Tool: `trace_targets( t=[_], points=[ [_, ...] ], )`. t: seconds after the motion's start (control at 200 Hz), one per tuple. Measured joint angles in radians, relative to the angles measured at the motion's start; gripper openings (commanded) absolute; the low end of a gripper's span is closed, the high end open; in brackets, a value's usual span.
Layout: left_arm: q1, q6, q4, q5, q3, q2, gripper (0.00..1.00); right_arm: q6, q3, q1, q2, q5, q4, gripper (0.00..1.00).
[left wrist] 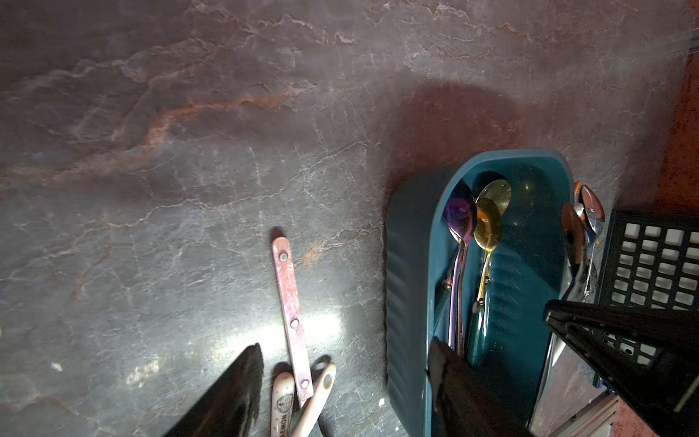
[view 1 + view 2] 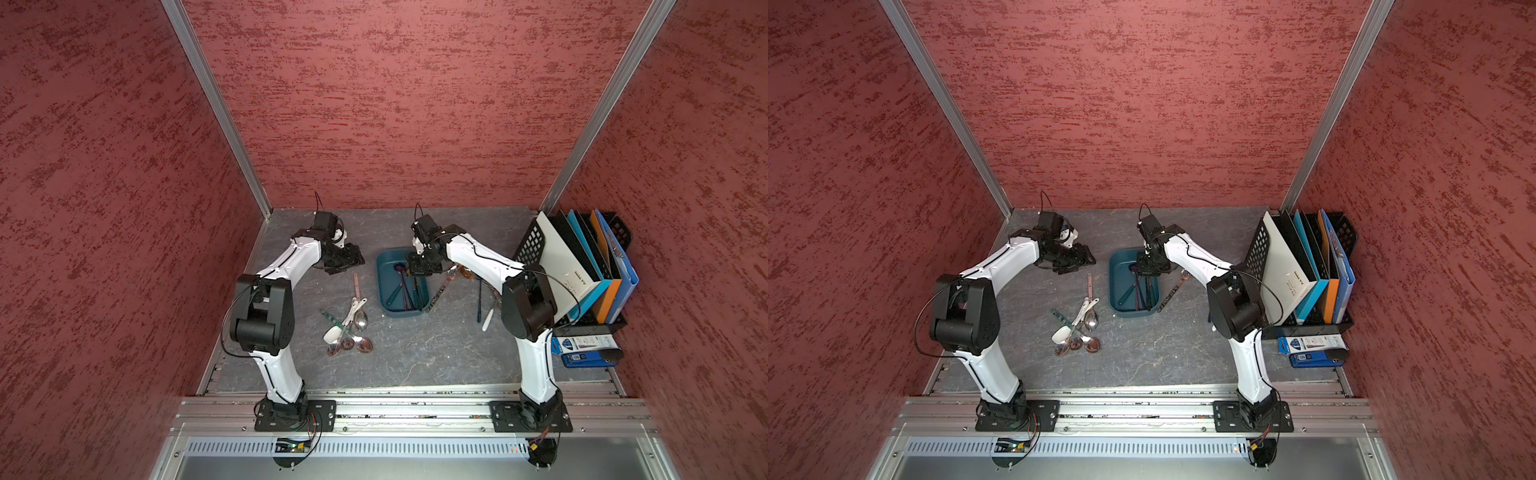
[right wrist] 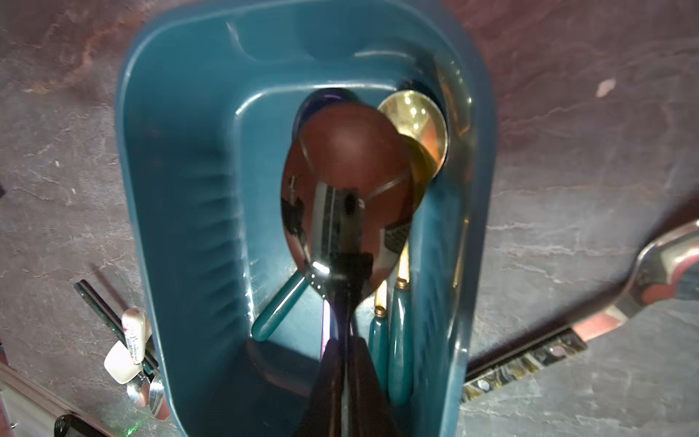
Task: Put the spoon into the storage box
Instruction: Place the spoon in the storage box.
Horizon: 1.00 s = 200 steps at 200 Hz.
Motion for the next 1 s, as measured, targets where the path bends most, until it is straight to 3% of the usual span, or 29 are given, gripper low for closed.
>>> trace_targets(
  t=[0.511,0.837,1.002],
  points=[
    [0.006,0.000,0.035,0.016,-0.055,-0.054,0.72,0.010,0.166,0.000,0.153,0.005,-0.017,0.00],
    [0.010,0.000,0.041,0.021,-0.066,-0.060,0.72,-0.008,0.179,-0.001,0.212,0.024,-0.039,0.00],
    [0.010,0.000,0.040,0.022,-0.066,-0.060,0.73,-0.008,0.178,-0.001,0.215,0.039,-0.039,0.06]
  ],
)
